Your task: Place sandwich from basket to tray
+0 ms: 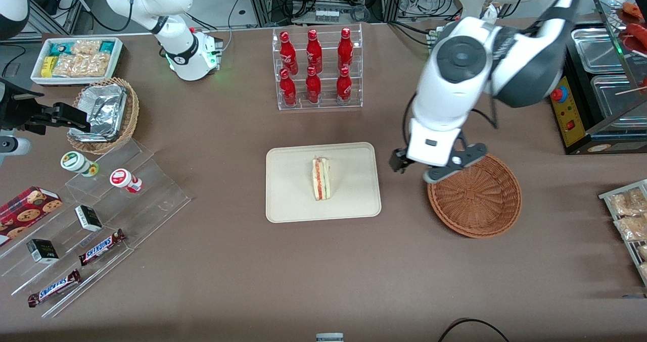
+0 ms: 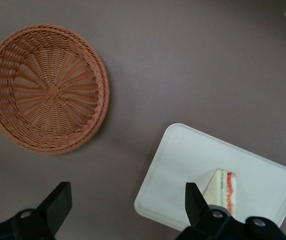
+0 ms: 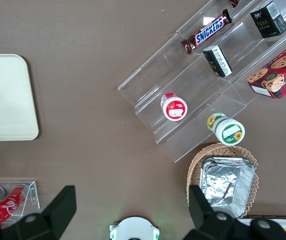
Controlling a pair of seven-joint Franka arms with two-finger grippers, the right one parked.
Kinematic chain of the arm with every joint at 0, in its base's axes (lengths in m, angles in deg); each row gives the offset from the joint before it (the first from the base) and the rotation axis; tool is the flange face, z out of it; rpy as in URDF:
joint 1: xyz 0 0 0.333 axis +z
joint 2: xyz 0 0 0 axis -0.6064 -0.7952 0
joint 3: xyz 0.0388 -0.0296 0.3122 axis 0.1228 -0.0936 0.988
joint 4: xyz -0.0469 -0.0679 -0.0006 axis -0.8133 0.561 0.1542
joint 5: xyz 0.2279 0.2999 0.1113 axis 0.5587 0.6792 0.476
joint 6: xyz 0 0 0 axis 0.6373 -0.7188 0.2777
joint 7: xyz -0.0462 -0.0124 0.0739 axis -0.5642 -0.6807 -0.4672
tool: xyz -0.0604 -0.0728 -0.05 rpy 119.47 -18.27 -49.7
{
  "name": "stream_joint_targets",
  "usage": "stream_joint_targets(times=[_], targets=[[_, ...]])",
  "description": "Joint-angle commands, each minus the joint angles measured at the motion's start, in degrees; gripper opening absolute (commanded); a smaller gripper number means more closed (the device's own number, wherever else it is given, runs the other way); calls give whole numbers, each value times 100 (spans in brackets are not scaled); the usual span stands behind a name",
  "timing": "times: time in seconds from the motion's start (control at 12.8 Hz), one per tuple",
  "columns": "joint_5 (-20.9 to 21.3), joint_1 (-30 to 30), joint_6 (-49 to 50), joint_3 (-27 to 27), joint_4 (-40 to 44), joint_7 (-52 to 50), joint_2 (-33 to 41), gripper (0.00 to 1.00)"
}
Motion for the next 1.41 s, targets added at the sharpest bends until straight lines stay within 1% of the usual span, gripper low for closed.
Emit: stream_joint_targets(times=[0.0, 0.16, 0.23, 0.31, 0.39, 0.47, 0.62, 0.86, 0.94, 1.17, 1.25, 1.33], targets=[[-372, 458, 322, -33, -193, 812, 491, 100], [-496, 740, 533, -25, -193, 1287, 650, 100], [-523, 1063, 638, -77, -193, 1621, 703, 100], [-740, 1301, 779, -95, -193, 2050, 834, 100], [-864, 1321, 884, 44, -193, 2490, 922, 100], [-900, 1252, 972, 376, -193, 2772, 1002, 100], [-1005, 866, 1201, 1053, -193, 3378, 1177, 100], [-1032, 277, 1614, 2187, -202, 4495, 1424, 100], [-1033, 214, 1632, 2364, -263, 4715, 1503, 100], [-1006, 222, 1563, 2410, -255, 4858, 1477, 100], [-1032, 214, 1510, 2541, -228, 4884, 1442, 100], [-1015, 214, 1457, 2559, -193, 4893, 1372, 100]])
